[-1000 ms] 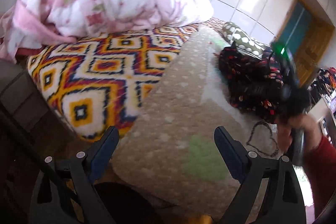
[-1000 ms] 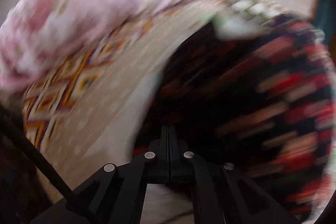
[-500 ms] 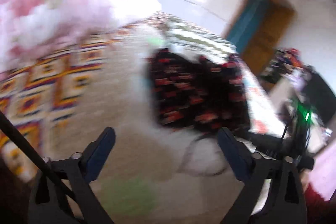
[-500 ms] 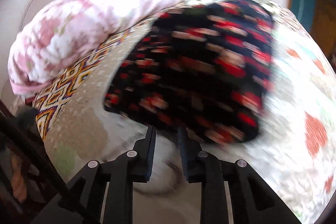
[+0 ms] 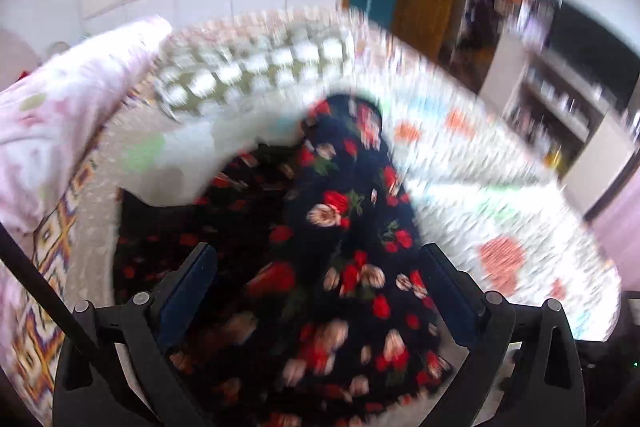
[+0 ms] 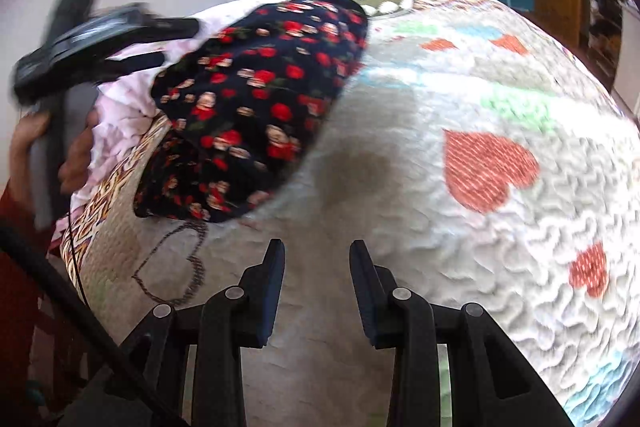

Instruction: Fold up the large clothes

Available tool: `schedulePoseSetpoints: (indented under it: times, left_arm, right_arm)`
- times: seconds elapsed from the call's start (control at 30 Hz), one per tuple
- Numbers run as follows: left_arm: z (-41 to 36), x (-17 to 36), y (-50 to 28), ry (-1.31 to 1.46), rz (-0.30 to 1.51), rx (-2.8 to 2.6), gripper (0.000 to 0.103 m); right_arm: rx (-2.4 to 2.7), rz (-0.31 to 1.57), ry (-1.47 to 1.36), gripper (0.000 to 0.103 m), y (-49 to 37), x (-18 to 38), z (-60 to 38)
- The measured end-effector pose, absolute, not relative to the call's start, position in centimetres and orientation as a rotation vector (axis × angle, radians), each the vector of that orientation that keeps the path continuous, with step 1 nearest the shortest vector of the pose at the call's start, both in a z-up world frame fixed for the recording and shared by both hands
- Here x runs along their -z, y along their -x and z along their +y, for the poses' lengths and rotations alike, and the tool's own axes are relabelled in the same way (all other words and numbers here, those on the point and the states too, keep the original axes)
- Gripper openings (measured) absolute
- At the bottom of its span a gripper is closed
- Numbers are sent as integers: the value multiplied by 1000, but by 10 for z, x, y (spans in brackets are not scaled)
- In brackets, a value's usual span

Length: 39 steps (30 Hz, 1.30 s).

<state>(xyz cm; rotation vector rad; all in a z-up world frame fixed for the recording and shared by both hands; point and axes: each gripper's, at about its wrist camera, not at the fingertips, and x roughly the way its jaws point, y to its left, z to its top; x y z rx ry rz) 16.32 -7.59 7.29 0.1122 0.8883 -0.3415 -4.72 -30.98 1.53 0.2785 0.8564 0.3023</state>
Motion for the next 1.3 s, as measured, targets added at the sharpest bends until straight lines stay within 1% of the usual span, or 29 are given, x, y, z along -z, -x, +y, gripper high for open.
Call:
schedulePoseSetpoints:
  times: [0.03, 0.07, 0.13, 0.23, 0.33, 0.4, 0.47, 0.53, 0.6, 0.67, 0.77, 0.9, 1.03, 1.07, 1.13, 1.2, 1.27, 1.3]
  left_arm:
    - [-83, -61, -173, -129, 943, 341, 52]
    - [-88, -45, -184, -108, 1034, 356, 20]
    - [-84, -44, -183, -62, 1040, 335, 19]
    - [-67, -65, -168, -38, 983, 320, 17]
    - [-21, -89, -139, 10, 922, 267, 17]
    - [12, -92, -126, 68, 914, 232, 17]
    - [45, -84, -114, 141, 923, 180, 17]
    - [67, -63, -110, 192, 954, 155, 18]
    - [87, -30, -113, 287, 1010, 145, 19]
    - [99, -11, -112, 374, 1014, 149, 20]
    - [110, 1, -104, 489, 974, 179, 20]
    - [114, 5, -98, 555, 951, 192, 21]
    - [116, 6, -94, 572, 946, 204, 21]
    - [114, 5, -95, 569, 946, 204, 21]
    - [117, 8, -99, 566, 943, 203, 23]
    - [119, 10, -100, 564, 938, 202, 24]
    - [120, 13, -101, 557, 938, 189, 26]
    - [120, 14, -102, 558, 937, 188, 26]
  right_arm:
    - [-295, 860, -289, 36, 48, -14, -315]
    - [-285, 864, -299, 36, 48, -11, -319]
    - [-268, 867, -303, 37, 49, -10, -328]
    - [-255, 855, -295, 36, 48, -14, -332]
    - [-271, 838, -278, 36, 42, -22, -325]
    - [-290, 818, -252, 36, 37, -31, -314]
    - [-316, 803, -228, 36, 33, -38, -301]
    - [-336, 797, -207, 36, 25, -43, -287]
    - [-352, 786, -171, 36, 13, -50, -267]
    - [-362, 757, -137, 36, 0, -63, -247]
    - [-389, 722, -110, 36, -24, -88, -220]
    - [-453, 707, -46, 36, -83, -122, -170]
    - [-514, 786, -50, 36, -164, -131, -120]
    - [-523, 807, -56, 36, -171, -131, -112]
    - [-507, 854, -64, 36, -210, -121, -91]
    - [-456, 942, -21, 36, -245, -101, -71]
    - [-363, 1082, 81, 37, -272, -63, -50]
    - [-329, 1113, 152, 37, -278, -46, -39]
